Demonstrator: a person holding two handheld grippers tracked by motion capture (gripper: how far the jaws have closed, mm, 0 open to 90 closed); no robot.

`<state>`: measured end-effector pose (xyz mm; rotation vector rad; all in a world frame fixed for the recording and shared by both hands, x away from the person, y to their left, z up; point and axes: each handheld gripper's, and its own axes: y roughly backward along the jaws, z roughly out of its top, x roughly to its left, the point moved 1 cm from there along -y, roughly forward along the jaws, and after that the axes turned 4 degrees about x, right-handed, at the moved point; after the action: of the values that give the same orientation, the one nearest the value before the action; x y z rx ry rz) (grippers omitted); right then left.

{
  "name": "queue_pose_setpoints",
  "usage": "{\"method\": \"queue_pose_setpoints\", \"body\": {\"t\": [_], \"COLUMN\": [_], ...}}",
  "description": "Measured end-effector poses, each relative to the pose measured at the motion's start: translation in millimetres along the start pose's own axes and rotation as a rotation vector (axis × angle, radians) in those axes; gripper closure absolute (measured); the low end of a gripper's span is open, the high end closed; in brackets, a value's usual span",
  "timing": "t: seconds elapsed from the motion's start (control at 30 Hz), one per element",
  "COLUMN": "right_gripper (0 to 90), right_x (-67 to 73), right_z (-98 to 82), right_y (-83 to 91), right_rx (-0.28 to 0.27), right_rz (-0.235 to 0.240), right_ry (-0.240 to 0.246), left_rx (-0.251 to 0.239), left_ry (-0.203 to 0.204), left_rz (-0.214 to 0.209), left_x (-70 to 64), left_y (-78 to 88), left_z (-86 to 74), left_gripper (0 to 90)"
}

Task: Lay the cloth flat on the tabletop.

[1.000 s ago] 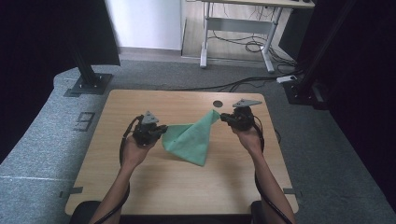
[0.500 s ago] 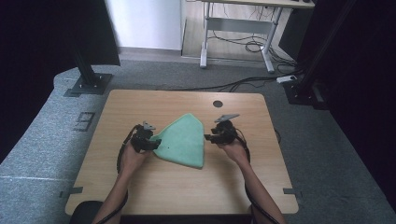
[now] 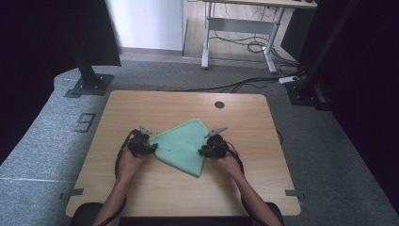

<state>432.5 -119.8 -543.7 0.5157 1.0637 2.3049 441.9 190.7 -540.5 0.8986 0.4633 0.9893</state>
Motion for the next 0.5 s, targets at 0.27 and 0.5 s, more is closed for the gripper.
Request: {"method": "queue_pose_setpoints", "body": {"t": [0.27, 0.5], "right_gripper": [58.5, 68.3], "right_x": [8.9, -30.2], "right_z": [-7.8, 3.3], "right_y": [36.4, 5.9], "right_rx": [-0.012, 0.011], "right_rz": [-0.064, -0.118], "right_ry": [0.031, -0.044], "left_rx": [-0.018, -0.012], "left_ry": [-0.003, 0.008], "left_rz": [-0.036, -0.045], "left_x": [-6.5, -4.7], "left_y": [0.0, 4.8], "left_z": [8.9, -2.8], "left_gripper": [44.9, 44.6]}}
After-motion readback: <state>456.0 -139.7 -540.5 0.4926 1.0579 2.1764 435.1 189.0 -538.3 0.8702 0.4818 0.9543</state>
